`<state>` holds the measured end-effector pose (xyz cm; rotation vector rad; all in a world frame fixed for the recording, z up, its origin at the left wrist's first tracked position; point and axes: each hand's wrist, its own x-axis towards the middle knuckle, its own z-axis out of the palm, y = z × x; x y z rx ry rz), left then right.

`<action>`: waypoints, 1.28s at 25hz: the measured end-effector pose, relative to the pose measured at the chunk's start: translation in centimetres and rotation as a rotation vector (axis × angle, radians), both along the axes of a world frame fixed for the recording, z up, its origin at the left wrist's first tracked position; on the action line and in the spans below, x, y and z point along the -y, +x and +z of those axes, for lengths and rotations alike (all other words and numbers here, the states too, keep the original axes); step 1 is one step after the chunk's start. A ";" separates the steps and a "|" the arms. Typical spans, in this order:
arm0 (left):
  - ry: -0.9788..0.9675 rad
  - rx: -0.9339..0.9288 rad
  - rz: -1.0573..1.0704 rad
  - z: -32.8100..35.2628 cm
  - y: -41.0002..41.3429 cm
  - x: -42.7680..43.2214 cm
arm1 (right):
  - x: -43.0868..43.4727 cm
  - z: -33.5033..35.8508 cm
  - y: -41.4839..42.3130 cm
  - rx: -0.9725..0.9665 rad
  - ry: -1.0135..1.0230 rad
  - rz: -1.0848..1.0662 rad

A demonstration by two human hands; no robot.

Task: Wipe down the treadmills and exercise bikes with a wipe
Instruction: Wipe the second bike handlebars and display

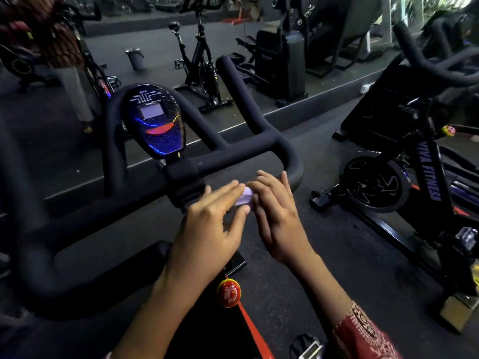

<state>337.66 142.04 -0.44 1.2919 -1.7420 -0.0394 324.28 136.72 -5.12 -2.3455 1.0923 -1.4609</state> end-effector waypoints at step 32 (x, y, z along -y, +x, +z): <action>-0.134 0.095 0.151 -1.4 -3.4 1.2 | 6.2 -1.1 -4.2 0.254 0.055 0.084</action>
